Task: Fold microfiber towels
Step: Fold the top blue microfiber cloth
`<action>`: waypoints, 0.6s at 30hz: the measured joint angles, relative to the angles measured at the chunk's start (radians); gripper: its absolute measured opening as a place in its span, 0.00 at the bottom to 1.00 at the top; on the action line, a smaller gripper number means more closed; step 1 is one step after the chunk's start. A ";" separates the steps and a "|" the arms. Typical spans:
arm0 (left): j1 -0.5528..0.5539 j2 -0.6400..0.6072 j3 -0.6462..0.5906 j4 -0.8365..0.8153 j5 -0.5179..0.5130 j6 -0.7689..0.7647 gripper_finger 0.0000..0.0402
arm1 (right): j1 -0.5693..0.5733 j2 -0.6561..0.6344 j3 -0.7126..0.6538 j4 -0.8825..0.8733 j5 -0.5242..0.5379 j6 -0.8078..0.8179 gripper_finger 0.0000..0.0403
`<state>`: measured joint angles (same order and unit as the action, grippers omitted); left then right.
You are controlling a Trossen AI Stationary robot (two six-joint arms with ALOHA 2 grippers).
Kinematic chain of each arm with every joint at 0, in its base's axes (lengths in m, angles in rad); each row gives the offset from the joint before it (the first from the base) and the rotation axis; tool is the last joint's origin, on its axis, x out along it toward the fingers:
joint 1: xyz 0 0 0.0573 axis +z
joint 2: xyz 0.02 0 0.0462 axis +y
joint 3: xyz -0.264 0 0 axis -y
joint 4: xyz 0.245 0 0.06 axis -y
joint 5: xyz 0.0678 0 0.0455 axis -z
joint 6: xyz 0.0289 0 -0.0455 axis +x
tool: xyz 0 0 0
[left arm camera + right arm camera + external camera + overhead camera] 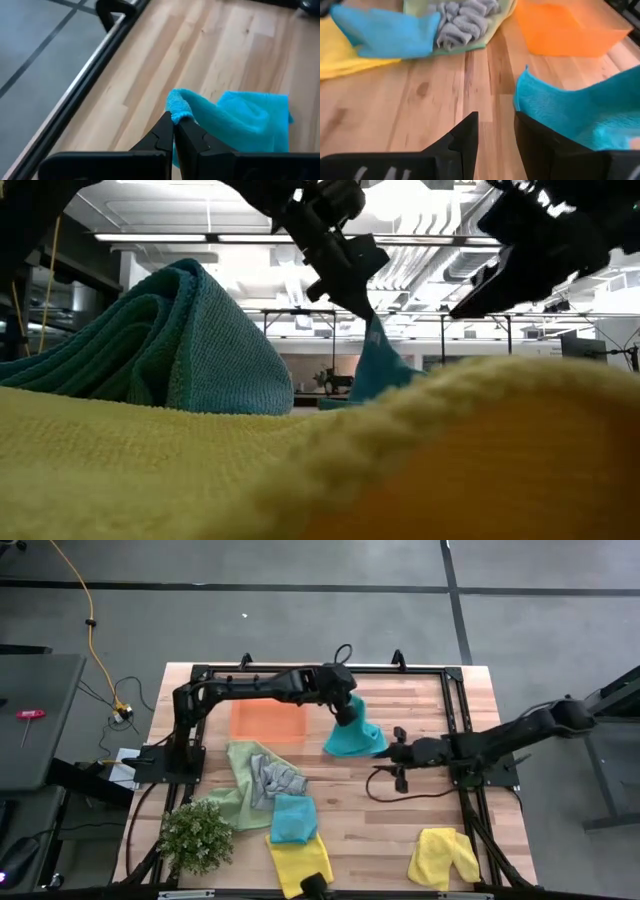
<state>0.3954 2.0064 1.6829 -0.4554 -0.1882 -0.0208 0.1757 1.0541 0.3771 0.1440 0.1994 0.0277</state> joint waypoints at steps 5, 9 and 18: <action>-0.017 0.000 0.000 -0.017 -0.003 0.025 0.00 | -0.001 0.200 0.000 0.220 0.027 -0.099 0.29; -0.025 0.000 0.000 -0.019 -0.003 0.036 0.00 | -0.016 0.357 0.000 0.449 0.074 -0.210 0.29; -0.023 0.000 0.000 -0.030 -0.005 0.059 0.00 | -0.097 0.628 0.101 0.622 0.080 -0.242 0.29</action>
<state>0.3721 2.0064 1.6829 -0.4855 -0.1932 0.0380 0.0791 1.6817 0.4777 0.7658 0.2794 -0.2145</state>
